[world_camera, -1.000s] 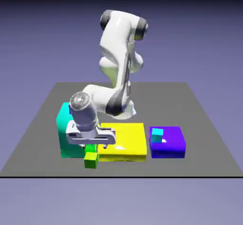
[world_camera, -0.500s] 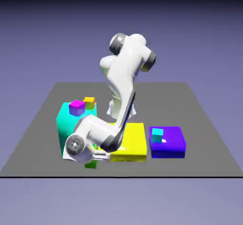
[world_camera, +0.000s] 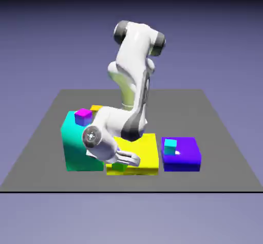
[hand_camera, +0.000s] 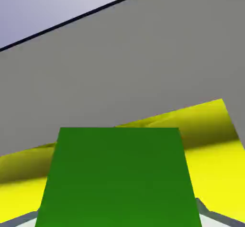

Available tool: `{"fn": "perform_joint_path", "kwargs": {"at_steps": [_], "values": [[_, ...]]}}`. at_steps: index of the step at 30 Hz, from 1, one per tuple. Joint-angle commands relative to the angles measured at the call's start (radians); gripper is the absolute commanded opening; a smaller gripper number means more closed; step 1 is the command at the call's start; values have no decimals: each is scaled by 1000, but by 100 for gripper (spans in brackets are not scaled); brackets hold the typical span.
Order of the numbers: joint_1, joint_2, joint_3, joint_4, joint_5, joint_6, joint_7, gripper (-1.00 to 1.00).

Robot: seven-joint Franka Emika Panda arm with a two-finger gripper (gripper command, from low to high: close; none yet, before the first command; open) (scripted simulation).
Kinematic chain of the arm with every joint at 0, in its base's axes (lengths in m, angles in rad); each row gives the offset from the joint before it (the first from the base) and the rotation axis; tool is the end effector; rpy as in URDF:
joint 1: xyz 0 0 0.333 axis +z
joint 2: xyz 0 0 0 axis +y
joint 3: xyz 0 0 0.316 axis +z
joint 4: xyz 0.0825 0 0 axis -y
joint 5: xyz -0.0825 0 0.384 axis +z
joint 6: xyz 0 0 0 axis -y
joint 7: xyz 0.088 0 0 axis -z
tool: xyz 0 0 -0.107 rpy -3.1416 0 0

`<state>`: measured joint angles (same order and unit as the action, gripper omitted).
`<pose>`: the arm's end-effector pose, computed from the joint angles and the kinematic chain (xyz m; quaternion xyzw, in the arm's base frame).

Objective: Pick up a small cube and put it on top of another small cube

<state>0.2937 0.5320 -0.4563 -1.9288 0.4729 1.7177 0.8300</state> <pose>0.5421 -0.0441 0.2036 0.7641 -0.5523 -0.3330 0.0169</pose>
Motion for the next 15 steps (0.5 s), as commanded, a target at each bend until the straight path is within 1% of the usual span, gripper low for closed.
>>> {"fn": "perform_joint_path", "kwargs": {"at_steps": [1, 14, 15], "values": [[-5, -33, 24, -26, 8, 10, 44, -100], [-73, -454, 341, -359, 147, 139, 609, -100], [-104, -449, 378, -365, 147, 151, 609, -100]]}}
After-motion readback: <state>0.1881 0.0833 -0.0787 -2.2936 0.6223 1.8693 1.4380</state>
